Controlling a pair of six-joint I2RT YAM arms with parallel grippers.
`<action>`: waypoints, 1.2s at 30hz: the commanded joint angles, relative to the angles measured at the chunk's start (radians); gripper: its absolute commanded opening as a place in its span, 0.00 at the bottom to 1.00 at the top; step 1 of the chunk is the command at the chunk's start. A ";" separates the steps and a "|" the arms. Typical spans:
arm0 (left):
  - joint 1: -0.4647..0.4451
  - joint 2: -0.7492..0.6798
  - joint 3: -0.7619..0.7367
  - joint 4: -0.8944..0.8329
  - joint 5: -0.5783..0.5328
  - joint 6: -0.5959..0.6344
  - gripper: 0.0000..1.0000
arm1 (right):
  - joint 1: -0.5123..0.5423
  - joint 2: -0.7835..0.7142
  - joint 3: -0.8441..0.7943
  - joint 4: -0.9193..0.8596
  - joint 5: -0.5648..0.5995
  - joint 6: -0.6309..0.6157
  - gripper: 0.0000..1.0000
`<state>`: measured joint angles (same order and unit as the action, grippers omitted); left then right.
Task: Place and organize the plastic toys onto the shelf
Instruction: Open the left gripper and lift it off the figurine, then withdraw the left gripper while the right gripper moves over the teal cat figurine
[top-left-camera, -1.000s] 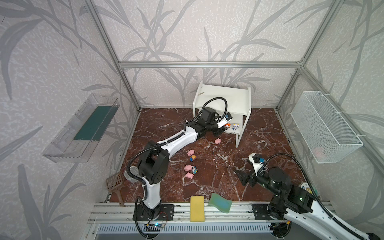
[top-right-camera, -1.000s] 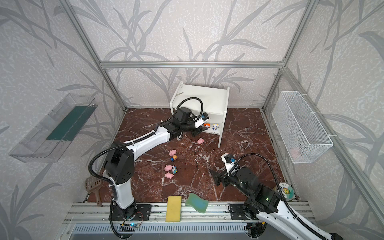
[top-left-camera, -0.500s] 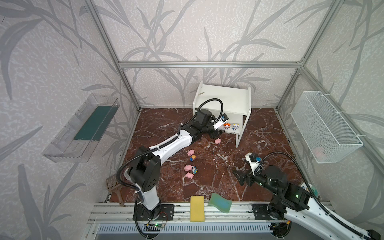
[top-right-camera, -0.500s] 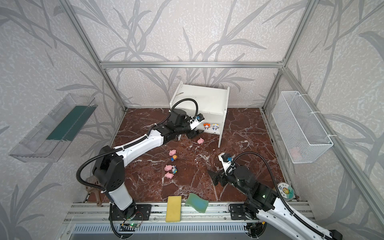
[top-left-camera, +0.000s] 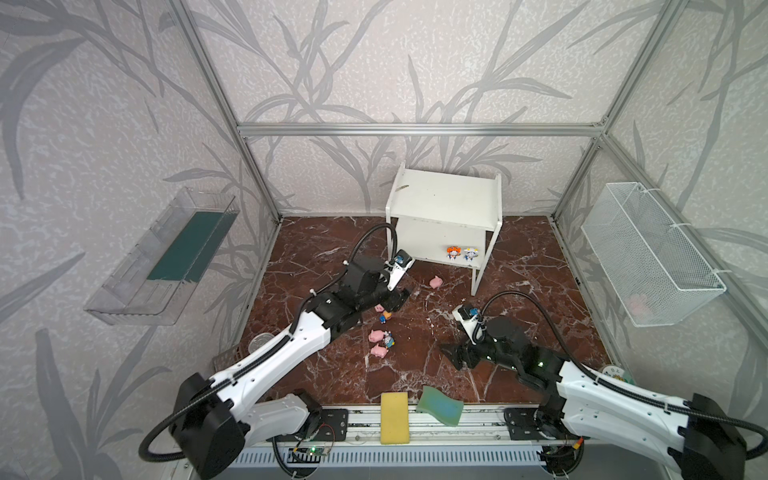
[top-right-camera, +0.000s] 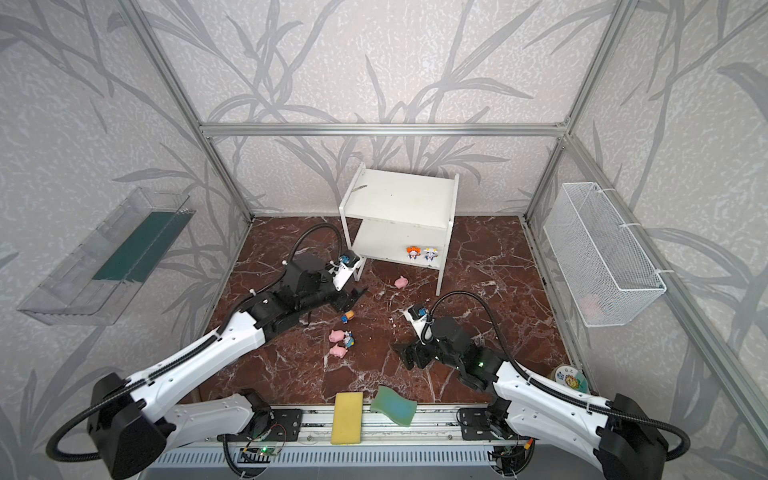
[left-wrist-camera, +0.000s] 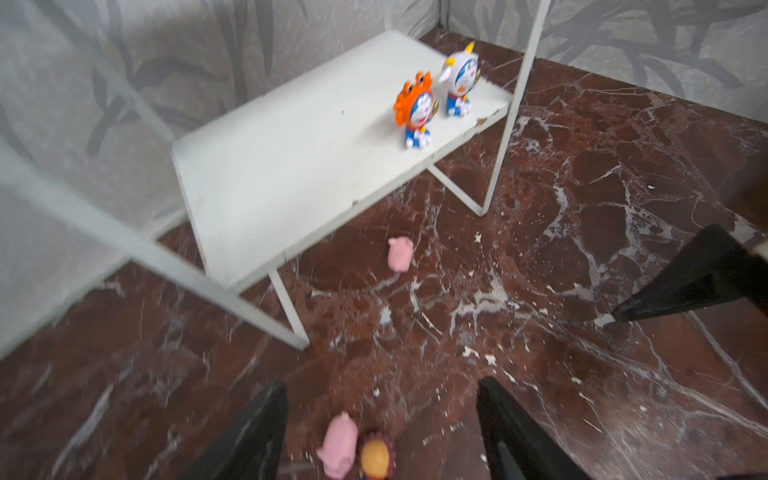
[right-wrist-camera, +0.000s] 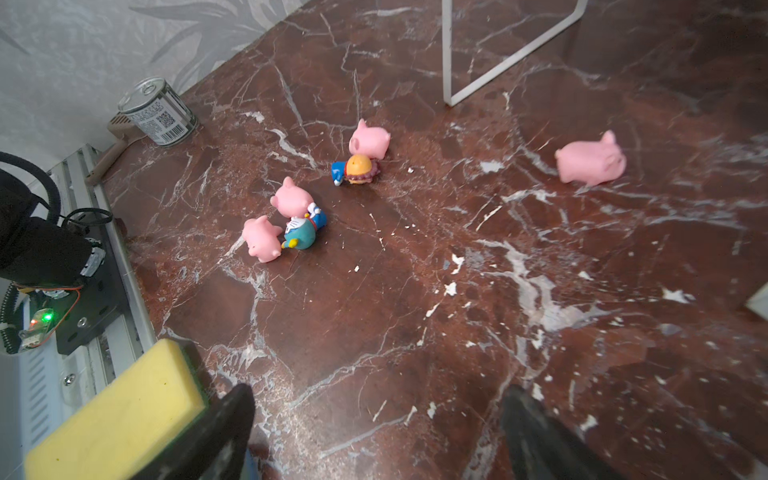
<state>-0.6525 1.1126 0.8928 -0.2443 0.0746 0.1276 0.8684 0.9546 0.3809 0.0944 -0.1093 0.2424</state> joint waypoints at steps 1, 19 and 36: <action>-0.004 -0.129 -0.073 -0.114 -0.145 -0.222 0.78 | 0.020 0.128 0.081 0.139 -0.075 0.008 0.86; -0.002 -0.336 -0.119 -0.460 -0.461 -0.454 0.97 | 0.087 0.774 0.459 0.205 -0.010 0.179 0.47; -0.001 -0.363 -0.145 -0.408 -0.449 -0.471 0.97 | 0.149 0.837 0.507 0.083 -0.046 0.184 0.49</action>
<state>-0.6533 0.7490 0.7567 -0.6666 -0.3573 -0.3180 1.0134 1.7760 0.8982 0.1883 -0.1619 0.4122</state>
